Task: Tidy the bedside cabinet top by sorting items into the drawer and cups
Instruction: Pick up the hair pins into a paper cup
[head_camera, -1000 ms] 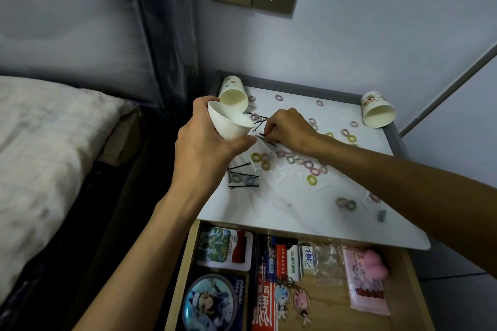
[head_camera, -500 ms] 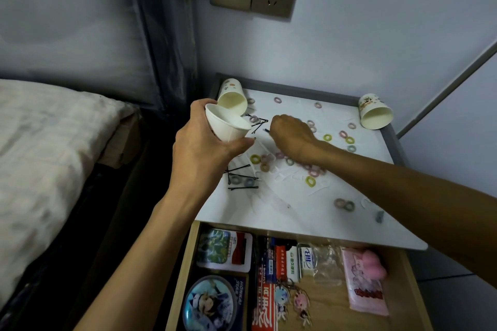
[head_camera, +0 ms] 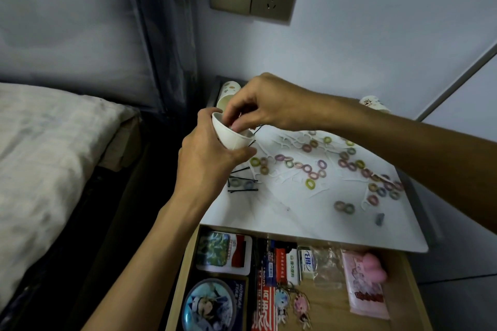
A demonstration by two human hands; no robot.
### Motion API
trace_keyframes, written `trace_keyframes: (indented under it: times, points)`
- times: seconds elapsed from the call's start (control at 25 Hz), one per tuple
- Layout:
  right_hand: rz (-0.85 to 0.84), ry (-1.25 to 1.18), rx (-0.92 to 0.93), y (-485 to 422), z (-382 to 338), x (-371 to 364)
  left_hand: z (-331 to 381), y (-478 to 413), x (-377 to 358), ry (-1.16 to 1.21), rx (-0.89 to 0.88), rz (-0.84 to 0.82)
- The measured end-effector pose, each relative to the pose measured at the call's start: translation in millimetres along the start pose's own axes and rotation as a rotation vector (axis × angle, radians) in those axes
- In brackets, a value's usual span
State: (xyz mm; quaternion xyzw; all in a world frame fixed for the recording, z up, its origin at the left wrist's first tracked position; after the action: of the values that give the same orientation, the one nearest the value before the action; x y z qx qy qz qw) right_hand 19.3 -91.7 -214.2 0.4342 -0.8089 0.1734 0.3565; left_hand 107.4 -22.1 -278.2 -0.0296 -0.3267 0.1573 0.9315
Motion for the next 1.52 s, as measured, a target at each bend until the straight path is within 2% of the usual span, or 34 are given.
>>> trace_keyframes:
  times: [0.04,0.12,0.2,0.24,0.32,0.4,0.6,0.84,0.92,1.12,1.32,1.52]
  points:
    - [0.016,-0.027,0.014,-0.9,2.1,0.9,0.7,0.1,-0.1,0.004,-0.003,0.001]
    - [0.169,-0.108,0.009,-2.1,20.9,17.1,0.3,-0.3,0.8,0.013,0.001,0.009]
    - [0.327,-0.096,-0.118,-3.2,62.4,32.0,-0.7,-0.9,3.2,0.017,-0.001,0.022]
    - [0.345,-0.034,-0.228,-3.3,89.3,32.9,-0.6,-1.0,4.0,0.019,-0.005,0.027]
    - [0.268,0.122,-0.453,-3.3,141.4,21.2,-0.1,-0.9,4.7,0.025,-0.012,0.029]
    - [0.21,0.192,-0.57,-4.8,175.5,6.6,0.1,-0.8,4.9,0.035,-0.014,0.026]
    - [0.34,0.066,-0.523,-23.7,195.0,-2.2,-3.8,-4.0,8.0,0.033,-0.019,0.041]
    - [0.387,0.05,-0.49,-20.5,197.7,-7.2,-3.4,-3.7,5.7,0.022,-0.024,0.034]
    - [0.372,0.085,-0.496,-16.5,196.6,-10.1,-3.1,-2.8,5.6,0.018,-0.028,0.033]
    - [0.252,0.389,-0.449,-10.4,185.7,-17.1,-2.7,-1.4,6.4,0.028,-0.021,0.033]
    - [0.286,0.205,-0.413,-4.4,171.3,5.6,-2.9,-1.4,7.2,0.027,-0.007,0.03]
    - [0.259,0.205,-0.462,2.9,173.9,16.0,1.0,-0.1,2.7,0.026,-0.005,0.017]
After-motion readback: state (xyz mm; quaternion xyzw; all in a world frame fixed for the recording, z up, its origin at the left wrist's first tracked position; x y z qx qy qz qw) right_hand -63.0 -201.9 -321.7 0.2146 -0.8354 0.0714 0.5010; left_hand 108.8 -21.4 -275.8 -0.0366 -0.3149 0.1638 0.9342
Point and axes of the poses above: each hand's wrist, its own y-axis away from the middle knuckle, its own x-axis out of the back of the hand, z = x × y, the point moved 7 cm from there along -y, towards the middle knuckle, and after that the axes turned 11 degrees about -y, right-handed, at the moved point
